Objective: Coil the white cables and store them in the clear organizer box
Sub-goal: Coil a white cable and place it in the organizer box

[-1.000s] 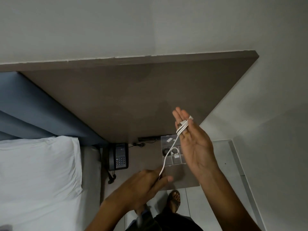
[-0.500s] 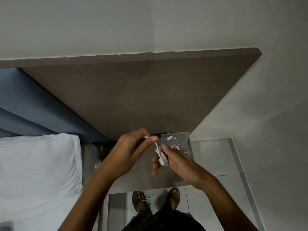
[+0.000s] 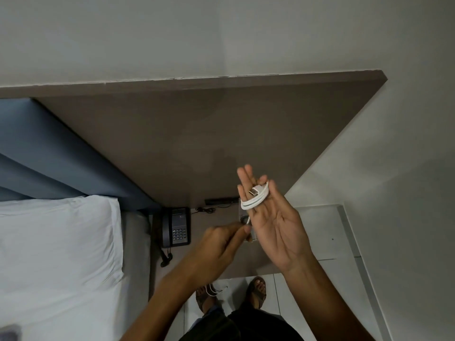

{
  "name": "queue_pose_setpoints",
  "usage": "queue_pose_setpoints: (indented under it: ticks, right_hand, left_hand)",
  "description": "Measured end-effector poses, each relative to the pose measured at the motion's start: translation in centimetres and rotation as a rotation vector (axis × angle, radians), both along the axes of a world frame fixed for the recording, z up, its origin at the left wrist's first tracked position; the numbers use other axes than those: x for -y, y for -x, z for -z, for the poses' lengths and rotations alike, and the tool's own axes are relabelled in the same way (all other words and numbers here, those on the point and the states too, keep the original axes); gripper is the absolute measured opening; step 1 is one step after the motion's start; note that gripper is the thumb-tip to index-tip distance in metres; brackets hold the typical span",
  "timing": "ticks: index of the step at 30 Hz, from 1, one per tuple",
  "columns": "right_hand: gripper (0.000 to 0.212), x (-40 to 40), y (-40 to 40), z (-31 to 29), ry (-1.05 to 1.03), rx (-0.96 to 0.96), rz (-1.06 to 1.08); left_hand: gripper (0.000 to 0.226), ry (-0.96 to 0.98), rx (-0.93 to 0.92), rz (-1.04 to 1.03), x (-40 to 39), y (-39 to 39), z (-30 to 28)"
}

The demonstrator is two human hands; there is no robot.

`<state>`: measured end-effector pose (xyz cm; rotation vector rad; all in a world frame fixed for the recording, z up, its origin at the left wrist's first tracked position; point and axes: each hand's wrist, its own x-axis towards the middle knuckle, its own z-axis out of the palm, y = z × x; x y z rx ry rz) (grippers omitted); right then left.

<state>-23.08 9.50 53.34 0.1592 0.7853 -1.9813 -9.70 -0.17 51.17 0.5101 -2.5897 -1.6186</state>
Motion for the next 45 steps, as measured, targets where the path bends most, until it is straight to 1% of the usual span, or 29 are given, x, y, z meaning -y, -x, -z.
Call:
queue_pose_setpoints:
  ticks: [1,2,4,5,8,11,13,15,16,19,22,26,29,32,37,41,45]
  right_hand:
    - [0.037,0.1,0.1,0.2,-0.015,-0.083,-0.044]
    - [0.038,0.1,0.0,0.3,-0.045,-0.221,-0.119]
    - [0.041,-0.1,-0.2,1.1,-0.176,-0.556,-0.255]
    - [0.042,-0.3,-0.3,1.5,-0.237,-0.662,-0.306]
    - [0.04,-1.2,-0.5,2.3,-0.342,-0.823,-0.421]
    - [0.039,-1.6,-0.3,2.5,-0.404,-0.896,-0.532]
    - [0.034,-1.7,-0.3,2.5,-0.437,-0.862,-0.598]
    - [0.022,-2.2,-0.3,2.2,-0.475,-0.837,-0.638]
    - [0.02,-2.2,-0.4,2.0,-0.471,-0.845,-0.654]
    - [0.022,-2.3,-0.7,1.4,-0.478,-0.789,-0.675]
    - [0.027,-2.2,-0.8,1.0,-0.445,-0.707,-0.675]
    - [0.031,-2.1,-0.9,1.0,-0.399,-0.692,-0.676]
    - [0.038,-2.3,-0.7,1.6,-0.317,-0.636,-0.686]
    - [0.035,-2.2,-0.5,1.2,-0.196,-0.537,-0.661]
    - [0.03,-2.1,-0.2,1.0,-0.124,-0.409,-0.667]
    - [0.025,-2.3,0.1,0.9,-0.039,-0.231,-0.627]
    - [0.025,-2.3,0.0,0.9,0.022,-0.119,-0.596]
  left_hand:
    - [0.031,0.011,0.011,0.027,0.0,-0.1,0.1]
    - [0.026,0.025,0.019,0.048,0.1,-0.3,0.0]
    - [0.022,0.085,0.035,0.105,0.8,-0.6,-0.5]
    - [0.023,0.128,0.035,0.14,1.3,-0.7,-1.0]
    - [0.021,0.236,0.007,0.221,2.9,-0.8,-2.2]
    - [0.018,0.248,0.027,0.223,4.3,-1.2,-3.0]
    - [0.018,0.224,0.019,0.21,5.0,-1.3,-3.4]
    - [0.018,0.225,-0.031,0.192,5.5,-1.1,-3.7]
    - [0.018,0.229,-0.057,0.179,5.6,-1.0,-3.8]
    - [0.014,0.185,-0.107,0.09,6.1,-0.7,-3.9]
    - [0.019,0.092,-0.138,0.0,6.4,-0.6,-3.3]
    - [0.022,-0.064,-0.171,-0.069,6.2,-0.6,-2.2]
    - [0.026,-0.211,-0.196,-0.127,5.8,-0.6,-1.6]
    - [0.031,-0.282,-0.216,-0.162,5.4,-0.5,-1.3]
    - [0.028,-0.372,-0.22,-0.132,5.2,-0.4,-0.8]
    - [0.03,-0.374,-0.185,-0.02,5.4,-0.1,-0.7]
    - [0.03,-0.398,-0.149,0.042,5.7,0.1,-0.4]
